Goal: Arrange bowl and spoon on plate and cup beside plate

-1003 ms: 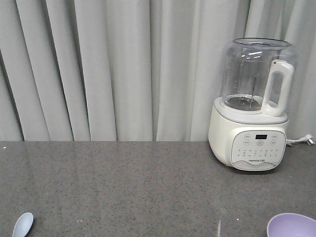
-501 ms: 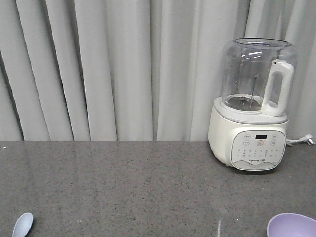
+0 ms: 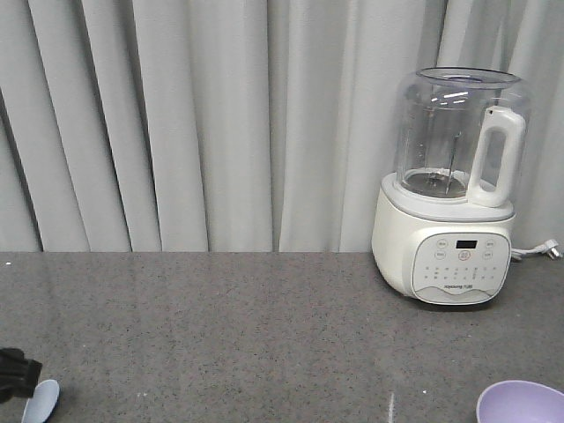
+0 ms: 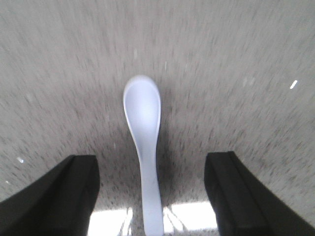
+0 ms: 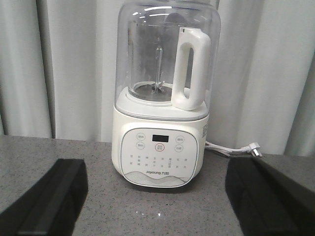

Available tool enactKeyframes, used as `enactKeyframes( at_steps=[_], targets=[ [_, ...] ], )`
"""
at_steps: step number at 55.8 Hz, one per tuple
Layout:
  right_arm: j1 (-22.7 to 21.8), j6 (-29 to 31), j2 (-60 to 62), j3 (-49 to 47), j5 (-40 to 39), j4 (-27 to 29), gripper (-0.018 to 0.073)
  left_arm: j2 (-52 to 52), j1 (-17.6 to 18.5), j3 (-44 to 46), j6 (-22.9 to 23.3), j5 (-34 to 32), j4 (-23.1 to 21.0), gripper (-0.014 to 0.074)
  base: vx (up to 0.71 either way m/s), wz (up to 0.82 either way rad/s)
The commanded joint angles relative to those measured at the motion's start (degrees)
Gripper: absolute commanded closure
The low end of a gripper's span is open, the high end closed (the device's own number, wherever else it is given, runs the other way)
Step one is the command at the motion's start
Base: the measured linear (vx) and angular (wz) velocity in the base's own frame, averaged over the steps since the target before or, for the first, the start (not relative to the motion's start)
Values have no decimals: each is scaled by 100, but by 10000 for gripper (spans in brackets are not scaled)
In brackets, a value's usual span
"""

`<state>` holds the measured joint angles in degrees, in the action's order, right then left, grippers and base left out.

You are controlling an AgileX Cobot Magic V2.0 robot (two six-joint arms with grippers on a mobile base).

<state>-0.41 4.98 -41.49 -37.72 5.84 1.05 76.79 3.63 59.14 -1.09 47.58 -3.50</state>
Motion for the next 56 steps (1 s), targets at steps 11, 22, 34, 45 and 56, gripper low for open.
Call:
enactKeyframes(
  at_steps=[11, 22, 34, 45, 56],
  targets=[
    [5, 10, 2, -208, -342, -11, -45, 748, 8, 189, 12, -141, -400, 21, 0, 0],
    [5, 10, 2, -208, -282, -11, -39, 1105, 8, 189, 12, -84, -330, 21, 0, 0],
    [5, 34, 2, -208, -276, -27, -34, 1307, 8, 189, 12, -129, -299, 21, 0, 0],
    [5, 50, 2, -208, -276, -33, -34, 1371, 8, 189, 23, -118, -98, 76, 0, 0],
    [5, 50, 2, -208, -269, -33, -34, 1371, 8, 189, 228, -25, 149, 266, 0, 0]
  ],
)
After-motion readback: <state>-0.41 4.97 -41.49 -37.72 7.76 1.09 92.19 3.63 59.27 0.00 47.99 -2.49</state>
